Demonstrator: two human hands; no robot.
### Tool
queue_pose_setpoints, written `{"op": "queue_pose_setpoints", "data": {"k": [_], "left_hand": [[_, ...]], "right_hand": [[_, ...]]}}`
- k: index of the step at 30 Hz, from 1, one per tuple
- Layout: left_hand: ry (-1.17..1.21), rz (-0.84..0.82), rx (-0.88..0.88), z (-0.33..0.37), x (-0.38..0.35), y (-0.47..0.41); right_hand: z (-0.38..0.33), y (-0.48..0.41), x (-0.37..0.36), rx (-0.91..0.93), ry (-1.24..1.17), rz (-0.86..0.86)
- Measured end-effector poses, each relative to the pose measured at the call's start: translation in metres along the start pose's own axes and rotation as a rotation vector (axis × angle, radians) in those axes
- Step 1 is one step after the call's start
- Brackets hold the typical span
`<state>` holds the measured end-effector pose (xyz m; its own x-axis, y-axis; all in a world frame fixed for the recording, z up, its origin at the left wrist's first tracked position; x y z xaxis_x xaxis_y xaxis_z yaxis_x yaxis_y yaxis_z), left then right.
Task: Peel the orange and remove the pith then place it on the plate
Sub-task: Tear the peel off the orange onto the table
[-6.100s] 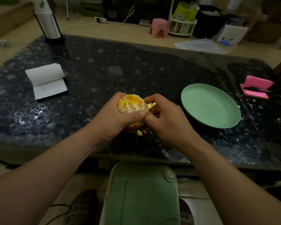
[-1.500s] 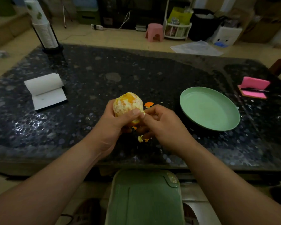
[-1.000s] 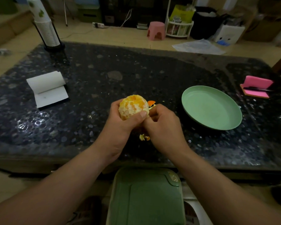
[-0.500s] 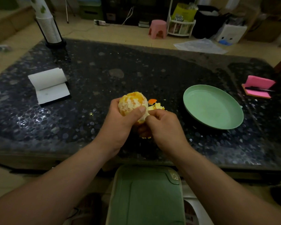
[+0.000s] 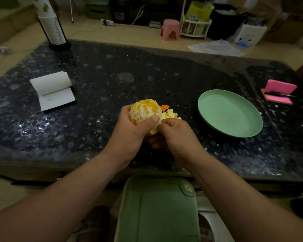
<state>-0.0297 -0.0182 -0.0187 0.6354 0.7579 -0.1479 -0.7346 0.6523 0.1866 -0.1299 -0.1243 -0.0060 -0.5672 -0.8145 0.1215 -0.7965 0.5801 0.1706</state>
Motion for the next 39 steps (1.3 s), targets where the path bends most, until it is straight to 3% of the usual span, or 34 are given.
{"op": "queue_pose_setpoints", "data": {"k": [8, 15, 19, 24, 31, 39], "left_hand": [[0.014, 0.009, 0.013, -0.002, 0.003, -0.004], [0.110, -0.065, 0.060, -0.002, 0.002, -0.010], [0.041, -0.093, 0.109, 0.001, 0.002, -0.013], [0.038, 0.017, 0.064, -0.001, 0.003, -0.013], [0.028, -0.036, 0.036, -0.002, 0.001, -0.016], [0.065, -0.074, 0.014, -0.003, -0.002, -0.016]], "right_hand": [[0.003, -0.004, -0.003, -0.085, -0.178, -0.078], [0.000, -0.006, 0.003, -0.037, -0.086, -0.038], [-0.006, -0.006, 0.009, 0.018, 0.047, -0.002], [-0.012, -0.007, 0.012, 0.141, 0.306, 0.074], [-0.018, -0.001, 0.010, 0.076, 0.192, -0.036], [-0.018, 0.002, 0.007, 0.094, 0.218, 0.017]]}}
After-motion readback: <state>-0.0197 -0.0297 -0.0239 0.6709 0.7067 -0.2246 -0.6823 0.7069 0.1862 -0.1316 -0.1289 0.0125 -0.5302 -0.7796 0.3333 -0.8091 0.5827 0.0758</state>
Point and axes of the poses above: each hand's wrist, its own y-axis away from the middle knuckle, its own x-axis out of the back of the hand, z = x × y, the point moved 4 cm from there along -y, towards the middle knuckle, and after that the axes turned 6 degrees about x, right-handed, at the moved point
